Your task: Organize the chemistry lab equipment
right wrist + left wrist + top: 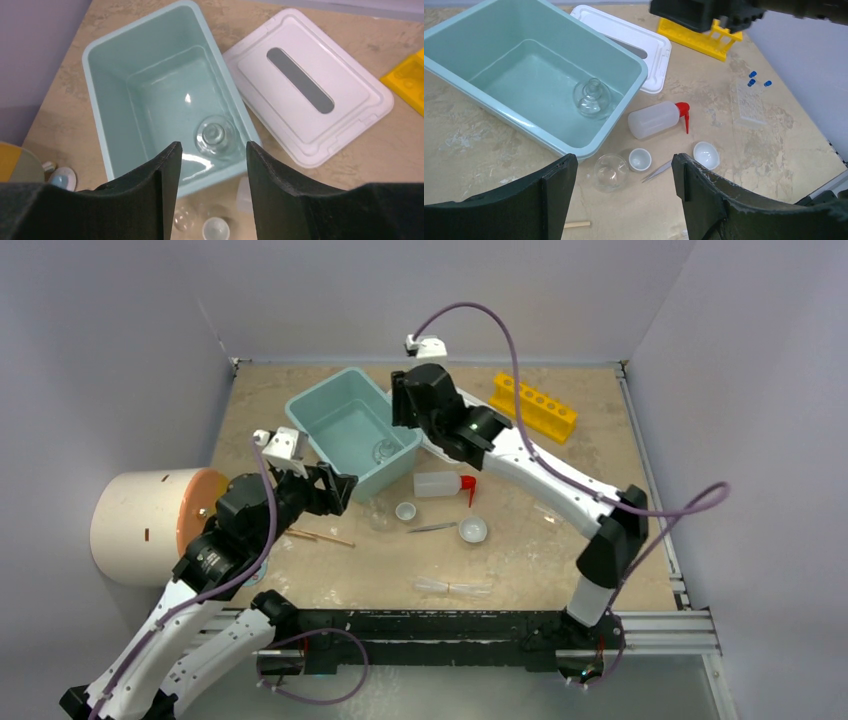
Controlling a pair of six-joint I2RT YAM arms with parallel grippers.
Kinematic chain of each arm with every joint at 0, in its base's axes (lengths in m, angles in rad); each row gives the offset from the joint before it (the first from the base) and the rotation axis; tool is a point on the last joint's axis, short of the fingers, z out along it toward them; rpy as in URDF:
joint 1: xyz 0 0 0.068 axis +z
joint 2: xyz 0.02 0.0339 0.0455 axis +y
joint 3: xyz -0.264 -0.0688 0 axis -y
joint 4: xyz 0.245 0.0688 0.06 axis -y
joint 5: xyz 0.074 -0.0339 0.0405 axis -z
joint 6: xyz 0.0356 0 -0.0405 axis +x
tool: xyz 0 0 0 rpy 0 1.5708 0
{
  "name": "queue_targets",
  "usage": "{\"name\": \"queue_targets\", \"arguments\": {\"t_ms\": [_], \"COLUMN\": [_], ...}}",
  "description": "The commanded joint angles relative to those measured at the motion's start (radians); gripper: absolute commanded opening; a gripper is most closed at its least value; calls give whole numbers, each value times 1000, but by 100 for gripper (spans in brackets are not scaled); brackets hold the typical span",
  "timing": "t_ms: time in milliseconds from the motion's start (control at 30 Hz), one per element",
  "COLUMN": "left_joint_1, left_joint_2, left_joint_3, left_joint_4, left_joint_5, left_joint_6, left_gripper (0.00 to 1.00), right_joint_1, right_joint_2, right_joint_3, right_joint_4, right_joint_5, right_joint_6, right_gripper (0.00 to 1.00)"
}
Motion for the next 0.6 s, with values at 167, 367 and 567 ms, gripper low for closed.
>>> {"name": "queue_targets", "arguments": {"t_ms": [167, 367, 567], "left_joint_1": [8, 9, 9], "left_joint_2": [31, 51, 71], "left_joint_3": [-3, -4, -3], "left_joint_4": [40, 40, 38], "left_joint_5": [40, 44, 54], "left_joint_6": [0, 0, -1], "left_gripper": [70, 70, 70], "right_joint_1": [-3, -4, -35], "right_joint_2": [-345, -500, -571], "right_joint_3": [-395, -605, -810], "right_joint_4": [50, 44, 69], "right_joint_5": [-48, -64, -26], "right_joint_6": [86, 151, 202], "right_gripper": [55, 56, 58]}}
